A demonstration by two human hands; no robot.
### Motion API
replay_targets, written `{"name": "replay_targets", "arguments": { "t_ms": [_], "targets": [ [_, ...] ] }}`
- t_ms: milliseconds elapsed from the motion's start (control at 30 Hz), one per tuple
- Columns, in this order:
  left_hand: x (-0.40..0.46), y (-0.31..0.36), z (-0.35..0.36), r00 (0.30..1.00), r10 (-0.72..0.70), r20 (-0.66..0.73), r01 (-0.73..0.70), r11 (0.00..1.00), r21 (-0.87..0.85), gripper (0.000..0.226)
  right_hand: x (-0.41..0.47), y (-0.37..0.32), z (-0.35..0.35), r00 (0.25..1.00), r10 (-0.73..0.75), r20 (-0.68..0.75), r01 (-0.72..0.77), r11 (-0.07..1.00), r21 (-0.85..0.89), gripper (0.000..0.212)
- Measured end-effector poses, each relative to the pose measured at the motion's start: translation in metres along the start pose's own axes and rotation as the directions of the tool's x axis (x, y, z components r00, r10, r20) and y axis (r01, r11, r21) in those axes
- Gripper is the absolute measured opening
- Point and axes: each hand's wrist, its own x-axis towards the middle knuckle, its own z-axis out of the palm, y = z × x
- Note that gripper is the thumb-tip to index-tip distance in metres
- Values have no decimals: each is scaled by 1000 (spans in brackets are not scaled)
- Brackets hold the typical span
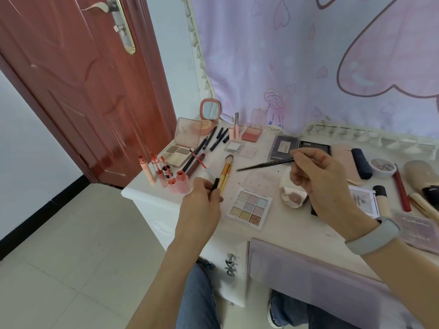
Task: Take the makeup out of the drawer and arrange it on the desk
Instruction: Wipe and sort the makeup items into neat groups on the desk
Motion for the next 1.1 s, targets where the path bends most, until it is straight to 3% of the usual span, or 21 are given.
{"name": "replay_targets", "arguments": {
  "t_ms": [133, 233, 400, 600, 700, 833, 967, 1100],
  "targets": [
    [15, 9, 11, 991, 97, -96, -66, 956, 286, 13, -3, 1, 1, 999, -12, 36, 11, 1000, 19, 24],
    [23, 14, 18, 991, 104, -79, -60, 899, 434, 22, -7, 7, 2, 992, -80, 92, 89, 992, -92, 30],
    [31, 17, 25, 999, 34, -3, -28, 877, 479, 30, -18, 24, 1, 953, -155, 259, 249, 888, -386, 25],
    [16, -4, 20, 976, 184, -112, -114, 883, 455, 27, -21, 29, 16, 885, -148, 442, 419, 667, -616, 20],
    [7, -15, 15, 957, 282, -75, -210, 843, 495, 37, -21, 33, 28, 831, -153, 534, 518, 559, -647, 20],
    [8, -20, 10, 936, 319, 148, -343, 741, 577, 66, -25, 41, 35, 796, -145, 587, 575, 483, -660, 21],
    [13, -20, 11, 915, 339, 219, -399, 674, 621, 65, -26, 42, 30, 802, -145, 579, 574, 452, -683, 22],
    [13, -21, 9, 914, 369, 168, -388, 675, 627, 58, -23, 41, 30, 802, -126, 584, 575, 432, -695, 23]
  ]
}}
